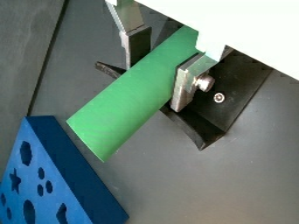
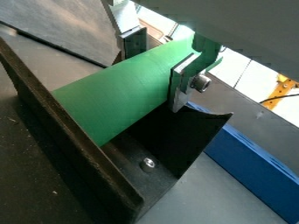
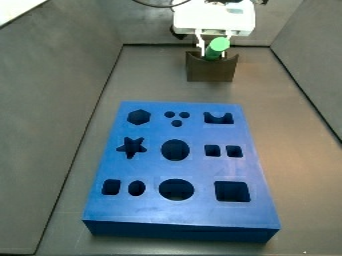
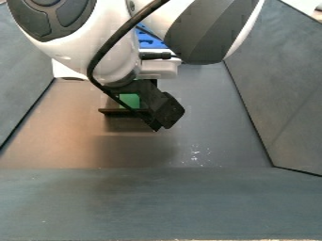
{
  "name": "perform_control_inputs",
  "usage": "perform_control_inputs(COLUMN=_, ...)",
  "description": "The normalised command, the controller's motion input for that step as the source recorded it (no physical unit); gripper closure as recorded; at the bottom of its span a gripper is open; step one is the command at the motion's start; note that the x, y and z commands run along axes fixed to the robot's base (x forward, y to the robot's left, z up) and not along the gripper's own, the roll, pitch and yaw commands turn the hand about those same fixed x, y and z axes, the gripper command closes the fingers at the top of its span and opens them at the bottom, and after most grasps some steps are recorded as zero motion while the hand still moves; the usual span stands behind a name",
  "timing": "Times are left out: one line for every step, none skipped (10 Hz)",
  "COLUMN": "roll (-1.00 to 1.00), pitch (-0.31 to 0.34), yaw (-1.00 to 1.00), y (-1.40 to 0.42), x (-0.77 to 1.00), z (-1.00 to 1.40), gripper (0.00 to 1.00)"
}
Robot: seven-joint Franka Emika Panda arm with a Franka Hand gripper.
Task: Pick up the oval object. Move up. Place the oval object on the fixture. Regrasp the oval object. Move to above the board. Insert the oval object.
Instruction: Place the oval object on the fixture, then regrasp the oval object.
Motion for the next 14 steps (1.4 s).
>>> perform_control_inputs(roll=-0.12, pitch=-0.054, yaw=-0.05, y=0.12, x=0.07, z=-0.31, gripper=1.00)
perform_control_inputs(roll=0.00, pitch=0.000, yaw=0.00, y=0.00, x=0.00, z=0.00, gripper=0.00)
perform_control_inputs(roll=0.03, pitch=0.001, yaw=0.07, y=0.00, x=0.00, z=1.00, gripper=0.00)
perform_control_inputs(roll=0.03, pitch=0.010, yaw=0.07, y=0.00, x=-0.01, z=1.00, gripper=0.00)
perform_control_inputs(roll=0.04, pitch=0.024, yaw=0.07, y=0.00, x=-0.03, z=1.00, gripper=0.00)
perform_control_inputs(roll=0.05, pitch=0.050, yaw=0.05, y=0.00, x=-0.03, z=1.00, gripper=0.00)
perform_control_inputs(roll=0.06, pitch=0.074, yaw=0.04, y=0.00, x=-0.04, z=1.00, gripper=0.00)
perform_control_inputs(roll=0.05, pitch=0.102, yaw=0.02, y=0.01, x=-0.04, z=0.87, gripper=0.00)
perform_control_inputs(roll=0.05, pitch=0.112, yaw=0.01, y=0.01, x=-0.03, z=0.75, gripper=0.00)
perform_control_inputs(roll=0.04, pitch=0.116, yaw=-0.02, y=0.01, x=-0.02, z=0.51, gripper=0.00)
perform_control_inputs(roll=0.04, pitch=0.112, yaw=-0.03, y=0.01, x=-0.02, z=0.33, gripper=0.00)
perform_control_inputs(roll=0.03, pitch=-0.040, yaw=0.00, y=0.00, x=-1.00, z=0.00, gripper=0.00)
perform_control_inputs(roll=0.02, pitch=-0.065, yaw=0.00, y=0.00, x=-1.00, z=-0.03, gripper=0.00)
perform_control_inputs(roll=0.04, pitch=-0.106, yaw=-0.02, y=0.00, x=-1.00, z=0.00, gripper=0.00)
